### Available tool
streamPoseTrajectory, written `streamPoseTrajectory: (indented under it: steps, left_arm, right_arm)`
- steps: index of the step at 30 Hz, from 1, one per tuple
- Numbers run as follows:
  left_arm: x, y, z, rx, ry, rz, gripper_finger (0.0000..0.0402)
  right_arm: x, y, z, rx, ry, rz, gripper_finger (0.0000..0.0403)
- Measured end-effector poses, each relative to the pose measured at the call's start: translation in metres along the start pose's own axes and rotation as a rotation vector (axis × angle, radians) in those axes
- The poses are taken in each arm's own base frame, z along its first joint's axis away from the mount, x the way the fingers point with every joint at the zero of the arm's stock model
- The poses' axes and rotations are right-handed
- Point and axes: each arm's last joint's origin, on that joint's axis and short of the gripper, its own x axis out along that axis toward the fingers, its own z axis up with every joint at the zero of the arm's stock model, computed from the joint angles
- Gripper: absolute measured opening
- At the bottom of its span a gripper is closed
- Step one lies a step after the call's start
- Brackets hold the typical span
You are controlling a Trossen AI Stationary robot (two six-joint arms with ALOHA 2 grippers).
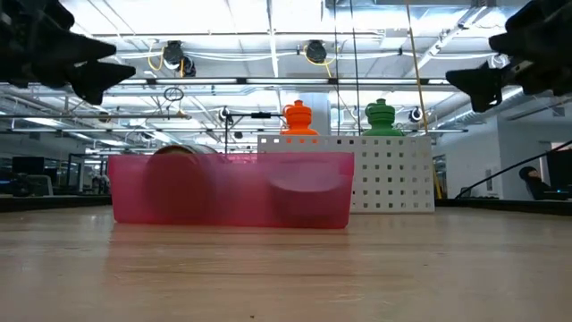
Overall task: Pick & Place Food Item
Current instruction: Return to Home Position
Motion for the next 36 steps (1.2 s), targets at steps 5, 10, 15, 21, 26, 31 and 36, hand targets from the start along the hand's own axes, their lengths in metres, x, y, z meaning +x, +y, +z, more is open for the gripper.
streamPoseTrajectory:
  steps: [5, 10, 15, 21, 26, 31, 36]
  left_arm:
    - [0.0, 0.0002, -0.0037, 0.014, 0.037, 0.003, 0.026]
    - [0.0, 0.0002, -0.0036, 0.014, 0.036, 0.004, 0.026]
    - [0.0, 0.0002, -0.0036, 0.014, 0.036, 0.004, 0.026]
    - [0.0, 0.0002, -0.0036, 0.014, 0.036, 0.004, 0.026]
    - [0.0, 0.0002, -0.0035, 0.014, 0.035, 0.004, 0.026]
    - [0.0, 0.0002, -0.0035, 0.014, 0.035, 0.004, 0.026]
    - [0.0, 0.0002, -0.0035, 0.014, 0.035, 0.005, 0.026]
  right_arm:
    - [0.0004, -0.0009, -0.007, -0.008, 0.071, -0.011, 0.0333]
    - [0.001, -0.0011, -0.0091, -0.01, 0.09, -0.013, 0.0333]
    - [0.001, -0.0011, -0.0093, -0.01, 0.091, -0.014, 0.0333]
    - [0.001, -0.0012, -0.0097, -0.01, 0.092, -0.014, 0.033]
    - [0.001, -0.0012, -0.0099, -0.01, 0.093, -0.014, 0.0331]
    - [0.001, -0.0012, -0.0099, -0.01, 0.093, -0.014, 0.0333]
    - [0.001, -0.0012, -0.0099, -0.01, 0.093, -0.014, 0.0332]
